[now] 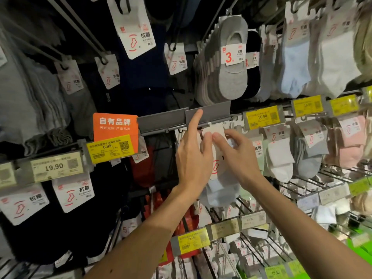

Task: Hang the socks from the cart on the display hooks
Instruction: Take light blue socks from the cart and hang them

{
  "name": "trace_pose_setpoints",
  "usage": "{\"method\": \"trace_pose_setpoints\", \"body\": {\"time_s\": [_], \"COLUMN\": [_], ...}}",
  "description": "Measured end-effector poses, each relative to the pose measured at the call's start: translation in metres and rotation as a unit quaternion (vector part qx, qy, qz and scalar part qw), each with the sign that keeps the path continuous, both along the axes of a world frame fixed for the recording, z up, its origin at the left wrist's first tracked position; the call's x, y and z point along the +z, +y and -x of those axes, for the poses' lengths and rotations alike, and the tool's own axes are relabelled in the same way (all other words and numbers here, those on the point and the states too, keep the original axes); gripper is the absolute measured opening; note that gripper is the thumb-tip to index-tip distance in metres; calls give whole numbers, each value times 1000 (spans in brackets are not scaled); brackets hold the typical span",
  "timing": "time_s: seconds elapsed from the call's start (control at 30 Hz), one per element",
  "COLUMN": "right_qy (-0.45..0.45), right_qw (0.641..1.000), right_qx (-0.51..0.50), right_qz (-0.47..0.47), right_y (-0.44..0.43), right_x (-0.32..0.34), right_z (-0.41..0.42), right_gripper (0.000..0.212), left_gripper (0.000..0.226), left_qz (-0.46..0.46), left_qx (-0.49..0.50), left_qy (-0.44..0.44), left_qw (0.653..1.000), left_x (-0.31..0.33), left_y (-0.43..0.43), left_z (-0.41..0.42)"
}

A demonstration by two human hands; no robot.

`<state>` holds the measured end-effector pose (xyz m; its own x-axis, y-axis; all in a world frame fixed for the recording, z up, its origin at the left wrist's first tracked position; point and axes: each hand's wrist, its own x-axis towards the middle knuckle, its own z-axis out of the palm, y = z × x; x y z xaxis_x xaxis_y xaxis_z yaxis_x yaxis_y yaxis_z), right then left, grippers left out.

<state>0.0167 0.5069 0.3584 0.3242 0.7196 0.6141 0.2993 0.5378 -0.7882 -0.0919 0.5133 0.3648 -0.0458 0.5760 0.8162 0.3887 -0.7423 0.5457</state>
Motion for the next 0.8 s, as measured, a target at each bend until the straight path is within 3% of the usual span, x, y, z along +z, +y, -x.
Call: {"method": "trace_pose_setpoints", "body": {"time_s": [0.3, 0.57, 0.67, 0.8], "right_qy": [31, 24, 35, 56], "right_qw": [997, 995, 996, 996], "right_qx": [61, 86, 85, 64], "right_qz": [-42, -47, -11, 5], "right_y": [8, 6, 8, 13], "right_x": [18, 8, 2, 7], "right_z": [-1, 0, 1, 6], "right_gripper": [17, 31, 16, 13], "left_gripper": [20, 20, 25, 23], "left_qz": [-22, -19, -21, -47], "left_qx": [6, -35, -44, -19], "left_qy": [-62, -61, -37, -27], "left_qw": [998, 997, 998, 998], "left_x": [5, 1, -2, 0], "left_y": [2, 3, 2, 7], "left_z": [-8, -2, 2, 4]}}
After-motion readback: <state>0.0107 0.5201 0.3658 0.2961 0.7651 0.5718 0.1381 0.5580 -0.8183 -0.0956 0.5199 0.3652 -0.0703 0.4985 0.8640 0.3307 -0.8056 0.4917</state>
